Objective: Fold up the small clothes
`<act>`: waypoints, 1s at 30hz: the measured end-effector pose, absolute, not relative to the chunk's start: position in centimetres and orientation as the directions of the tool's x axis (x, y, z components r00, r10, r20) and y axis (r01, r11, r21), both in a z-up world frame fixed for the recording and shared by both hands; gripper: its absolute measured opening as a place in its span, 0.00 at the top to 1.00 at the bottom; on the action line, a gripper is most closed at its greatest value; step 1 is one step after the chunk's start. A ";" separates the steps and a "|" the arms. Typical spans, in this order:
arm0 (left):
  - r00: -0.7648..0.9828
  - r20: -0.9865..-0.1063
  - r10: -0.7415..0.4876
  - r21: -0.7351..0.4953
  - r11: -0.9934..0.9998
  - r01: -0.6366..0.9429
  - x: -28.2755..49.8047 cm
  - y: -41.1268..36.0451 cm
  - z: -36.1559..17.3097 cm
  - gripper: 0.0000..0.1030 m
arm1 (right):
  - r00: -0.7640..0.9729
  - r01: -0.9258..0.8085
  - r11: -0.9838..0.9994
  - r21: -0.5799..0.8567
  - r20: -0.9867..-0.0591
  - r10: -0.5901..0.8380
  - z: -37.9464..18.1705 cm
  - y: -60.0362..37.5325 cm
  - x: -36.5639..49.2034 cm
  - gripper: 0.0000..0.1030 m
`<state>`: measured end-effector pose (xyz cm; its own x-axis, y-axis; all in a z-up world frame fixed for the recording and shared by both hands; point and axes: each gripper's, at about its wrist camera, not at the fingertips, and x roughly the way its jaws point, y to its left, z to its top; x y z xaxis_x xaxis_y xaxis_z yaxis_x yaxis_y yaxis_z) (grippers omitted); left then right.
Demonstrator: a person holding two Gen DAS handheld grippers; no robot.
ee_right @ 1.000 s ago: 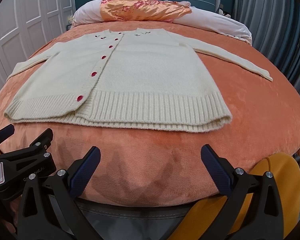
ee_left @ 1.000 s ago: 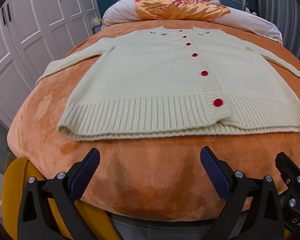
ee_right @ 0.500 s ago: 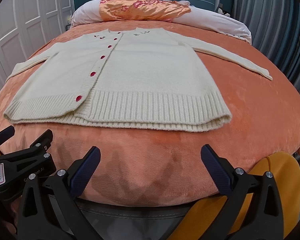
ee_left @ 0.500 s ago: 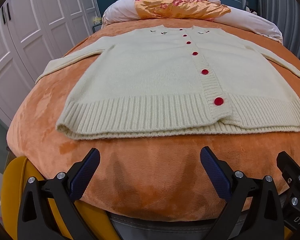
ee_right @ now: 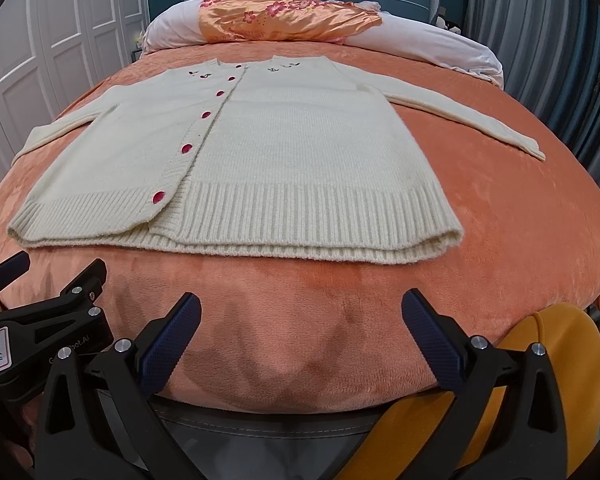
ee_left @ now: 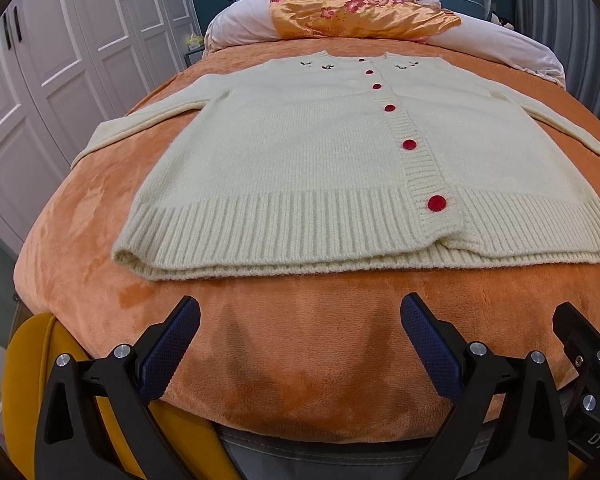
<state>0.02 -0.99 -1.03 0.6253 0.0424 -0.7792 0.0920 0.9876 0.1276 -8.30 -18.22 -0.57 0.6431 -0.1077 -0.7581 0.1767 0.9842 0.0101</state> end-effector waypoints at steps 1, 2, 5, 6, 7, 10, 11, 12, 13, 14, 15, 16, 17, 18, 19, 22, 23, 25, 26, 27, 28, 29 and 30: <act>0.625 -0.780 0.042 0.127 0.988 0.092 0.0 -1.0 -1.0 0.05 | 0.642 0.177 0.984 0.010 -0.759 -0.108 -0.6 -18.2 -8.3 0.05; 0.624 -0.781 0.039 0.121 0.989 0.090 0.1 -0.9 -0.9 0.05 | 0.642 0.177 0.984 0.011 -0.759 -0.107 -0.5 -18.2 -8.3 0.05; 0.625 -0.780 0.025 0.092 0.993 0.075 0.4 -0.6 -0.1 0.05 | 0.653 0.171 0.985 0.034 -0.752 -0.087 0.2 -18.8 -8.0 0.05; 0.629 -0.777 0.024 0.079 0.995 0.060 0.6 -0.3 0.4 0.05 | 0.659 0.173 0.984 0.037 -0.747 -0.087 0.5 -19.1 -7.9 0.05; 0.632 -0.775 0.019 0.066 0.997 0.051 0.9 -0.1 0.9 0.05 | 0.675 0.190 0.981 0.041 -0.731 -0.100 1.1 -20.0 -7.7 0.05; 0.635 -0.772 -0.015 0.010 0.999 0.035 2.6 0.9 2.4 0.05 | 0.692 0.219 0.973 0.077 -0.715 -0.099 2.1 -23.6 -6.5 0.05; 0.637 -0.771 -0.013 0.007 1.000 0.029 3.0 1.1 2.7 0.05 | 0.692 0.232 0.969 0.088 -0.715 -0.100 2.2 -24.9 -6.0 0.05; 0.639 -0.769 -0.010 0.007 1.000 0.024 3.6 1.2 3.1 0.05 | 0.692 0.245 0.964 0.100 -0.714 -0.102 2.4 -26.4 -5.5 0.05; 0.642 -0.767 -0.019 0.002 1.000 0.031 4.0 1.3 3.4 0.05 | 0.691 0.270 0.956 0.111 -0.714 -0.112 2.4 -28.8 -4.7 0.05; 0.648 -0.761 -0.023 0.005 0.999 0.041 4.8 1.3 3.8 0.05 | 0.686 0.299 0.947 0.115 -0.715 -0.130 2.4 -31.0 -3.9 0.05; 0.655 -0.755 -0.010 0.019 0.999 0.038 5.2 1.2 4.1 0.05 | 0.682 0.318 0.941 0.115 -0.717 -0.143 2.4 -32.5 -3.4 0.05; 0.663 -0.748 0.006 0.038 0.999 0.035 5.7 1.2 4.4 0.05 | 0.672 0.350 0.930 0.115 -0.722 -0.164 2.1 -35.0 -2.5 0.05; 0.670 -0.742 0.017 0.056 0.998 0.036 6.4 1.0 4.7 0.05 | 0.659 0.382 0.917 0.114 -0.729 -0.184 1.9 -37.3 -1.7 0.05; 0.674 -0.739 0.022 0.063 0.997 0.036 7.1 0.9 4.9 0.05 | 0.647 0.409 0.906 0.113 -0.736 -0.200 1.6 -39.4 -0.9 0.05; 0.676 -0.736 0.027 0.067 0.997 0.033 7.7 0.9 5.1 0.05 | 0.629 0.445 0.888 0.117 -0.747 -0.217 1.3 -42.3 0.3 0.05; 0.677 -0.735 0.037 0.065 0.998 0.016 9.7 0.7 5.5 0.05 | 0.601 0.523 0.842 0.133 -0.758 -0.253 0.6 -48.9 2.9 0.05; 0.676 -0.736 0.040 0.064 0.998 0.010 10.5 0.5 5.6 0.05 | 0.594 0.543 0.827 0.144 -0.762 -0.258 0.4 -50.7 3.6 0.05; 0.674 -0.737 0.048 0.061 0.998 -0.004 11.9 0.4 5.7 0.05 | 0.592 0.583 0.787 0.204 -0.769 -0.239 -0.2 -54.7 5.3 0.05; 0.675 -0.736 0.048 0.055 0.998 -0.011 12.7 0.2 5.7 0.05 | 0.599 0.589 0.774 0.232 -0.769 -0.225 -0.4 -56.0 6.0 0.05; 0.674 -0.737 0.050 0.053 0.998 -0.016 13.3 0.0 5.6 0.05 | 0.608 0.597 0.757 0.266 -0.765 -0.211 -0.6 -57.4 6.6 0.05; 0.670 -0.741 0.054 0.051 0.998 -0.025 14.2 -0.2 5.4 0.05 | 0.621 0.607 0.734 0.305 -0.758 -0.200 -0.9 -58.9 7.4 0.05; 0.668 -0.742 0.054 0.047 0.998 -0.028 14.7 -0.2 5.3 0.05 | 0.629 0.617 0.713 0.334 -0.753 -0.191 -1.2 -60.0 8.0 0.05; 0.666 -0.743 0.060 0.048 0.998 -0.036 15.4 -0.3 5.1 0.05 | 0.635 0.627 0.690 0.362 -0.750 -0.184 -1.5 -61.1 8.3 0.05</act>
